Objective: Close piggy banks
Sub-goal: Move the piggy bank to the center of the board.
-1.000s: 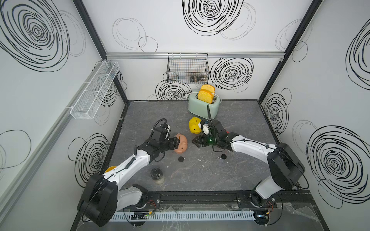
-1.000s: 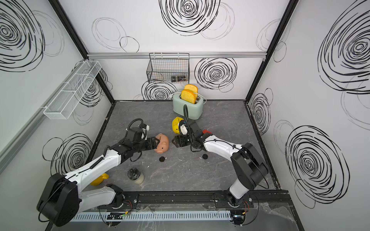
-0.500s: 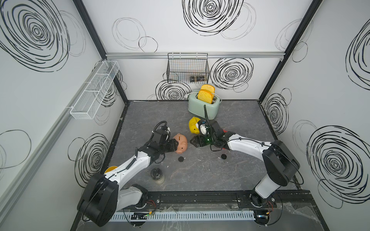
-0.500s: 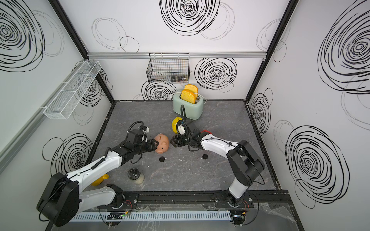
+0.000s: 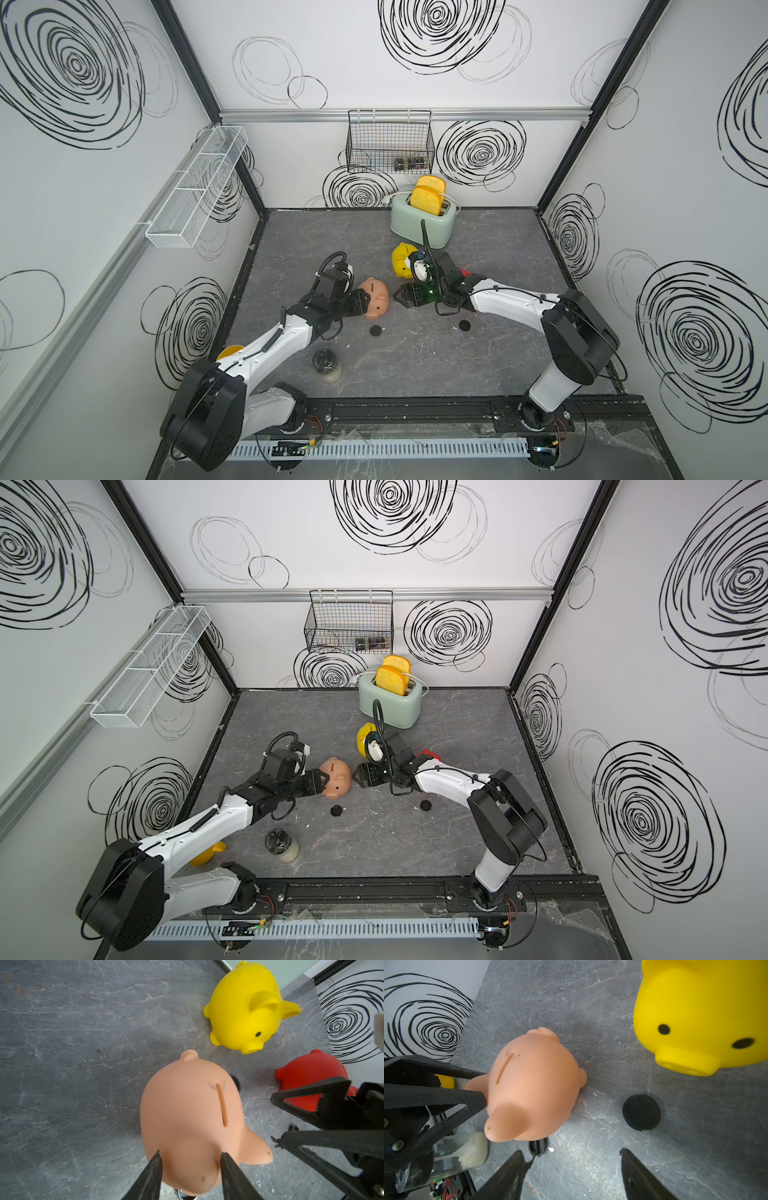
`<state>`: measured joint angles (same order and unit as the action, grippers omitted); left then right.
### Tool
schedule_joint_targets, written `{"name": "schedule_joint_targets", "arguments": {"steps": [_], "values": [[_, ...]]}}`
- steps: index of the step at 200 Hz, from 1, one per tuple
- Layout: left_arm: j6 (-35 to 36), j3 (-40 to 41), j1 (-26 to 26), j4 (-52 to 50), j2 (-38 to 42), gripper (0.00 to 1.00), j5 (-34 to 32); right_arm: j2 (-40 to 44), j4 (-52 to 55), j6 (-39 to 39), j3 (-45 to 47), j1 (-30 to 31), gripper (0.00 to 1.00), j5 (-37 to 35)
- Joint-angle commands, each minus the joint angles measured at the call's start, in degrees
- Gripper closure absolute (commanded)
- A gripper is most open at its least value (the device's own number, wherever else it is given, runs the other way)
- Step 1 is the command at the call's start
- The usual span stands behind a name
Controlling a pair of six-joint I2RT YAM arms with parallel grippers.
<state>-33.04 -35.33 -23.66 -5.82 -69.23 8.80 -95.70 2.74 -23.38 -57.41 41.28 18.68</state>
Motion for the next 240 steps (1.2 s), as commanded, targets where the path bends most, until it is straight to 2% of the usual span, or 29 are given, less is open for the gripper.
{"name": "schedule_joint_targets", "arguments": {"steps": [1, 152, 240], "values": [[-1.11, 0.09, 0.45, 2.75, 0.37, 0.5, -0.81, -0.58, -0.02, -0.44, -1.93, 0.47, 0.26, 0.2], [-2.99, 1.73, 0.96, 7.74, -3.3, 0.59, -1.32, -4.4, -0.98, -1.06, -4.28, 0.91, 0.28, 1.29], [-3.88, 1.58, 2.1, 10.04, -5.31, 0.61, -0.84, -10.44, -1.3, -2.11, -9.17, 1.11, 0.3, 3.04]]}}
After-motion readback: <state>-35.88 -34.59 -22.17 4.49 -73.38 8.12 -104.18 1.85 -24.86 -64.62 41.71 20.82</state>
